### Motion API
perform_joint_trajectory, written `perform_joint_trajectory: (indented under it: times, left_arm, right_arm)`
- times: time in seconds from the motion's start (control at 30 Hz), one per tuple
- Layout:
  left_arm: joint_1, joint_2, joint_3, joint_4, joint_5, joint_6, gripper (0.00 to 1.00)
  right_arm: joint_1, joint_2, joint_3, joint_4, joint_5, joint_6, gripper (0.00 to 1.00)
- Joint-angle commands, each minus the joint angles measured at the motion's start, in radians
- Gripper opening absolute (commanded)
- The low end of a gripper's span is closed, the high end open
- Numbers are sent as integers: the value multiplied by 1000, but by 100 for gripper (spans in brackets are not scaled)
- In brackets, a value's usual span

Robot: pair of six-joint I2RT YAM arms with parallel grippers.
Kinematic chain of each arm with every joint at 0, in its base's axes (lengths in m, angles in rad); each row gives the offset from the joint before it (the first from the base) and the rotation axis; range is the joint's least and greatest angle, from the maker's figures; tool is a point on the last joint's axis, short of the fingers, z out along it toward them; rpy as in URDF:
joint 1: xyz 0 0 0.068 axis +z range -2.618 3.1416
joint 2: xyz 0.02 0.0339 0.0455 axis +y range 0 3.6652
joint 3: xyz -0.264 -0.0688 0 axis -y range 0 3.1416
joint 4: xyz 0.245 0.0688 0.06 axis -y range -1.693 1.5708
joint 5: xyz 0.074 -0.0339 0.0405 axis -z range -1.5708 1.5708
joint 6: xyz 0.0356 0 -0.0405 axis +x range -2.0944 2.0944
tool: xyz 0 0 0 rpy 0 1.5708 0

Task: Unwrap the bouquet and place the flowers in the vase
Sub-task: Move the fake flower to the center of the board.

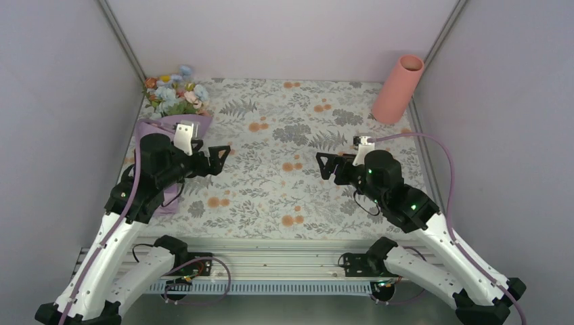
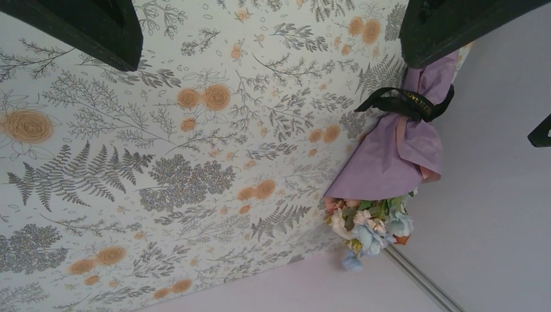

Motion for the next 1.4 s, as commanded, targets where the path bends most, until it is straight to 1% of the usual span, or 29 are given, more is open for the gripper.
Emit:
perform_joint_trajectory:
  times: [0.0, 0.27, 0.37, 0.5, 0.57, 0.67, 0.73, 0.9, 1.03, 1.17, 1.27, 1.37]
  left_arm:
    - [8, 12, 17, -28, -89, -29, 100]
    - [7, 131, 19, -98, -349, -159, 100]
    - [8, 170, -7, -107, -455, -217, 100]
    - [21, 227, -27, -123, -579, -237, 100]
    - [35, 258, -29, -140, -624, -246, 96]
    - [59, 304, -41, -142, -651, -252, 88]
    - [86, 341, -54, -128, -646, -249, 87]
    - [193, 435, -69, -86, -620, -252, 84]
    - [305, 491, -78, -11, -544, -244, 84]
    - [484, 569, -30, 33, -413, -215, 89]
    - [647, 607, -6, 90, -244, -164, 90]
    - [754, 667, 15, 121, -125, -122, 90]
  right_arm:
    - [12, -19, 1, 25, 18, -8, 100]
    - [11, -45, -5, 29, 5, -25, 100]
    - [12, -63, -13, 42, -2, -35, 100]
    - [12, -78, -27, 44, -5, -47, 100]
    - [12, -83, -33, 49, -17, -52, 100]
    - [11, -91, -44, 70, -41, -69, 100]
    - [12, -89, -47, 72, -41, -75, 100]
    - [12, -76, -38, 70, -42, -76, 100]
    - [12, -72, -37, 67, -62, -76, 100]
    - [12, -74, -41, 68, -72, -77, 100]
    - [11, -80, -41, 66, -80, -80, 100]
    - [11, -86, -40, 64, -83, -83, 100]
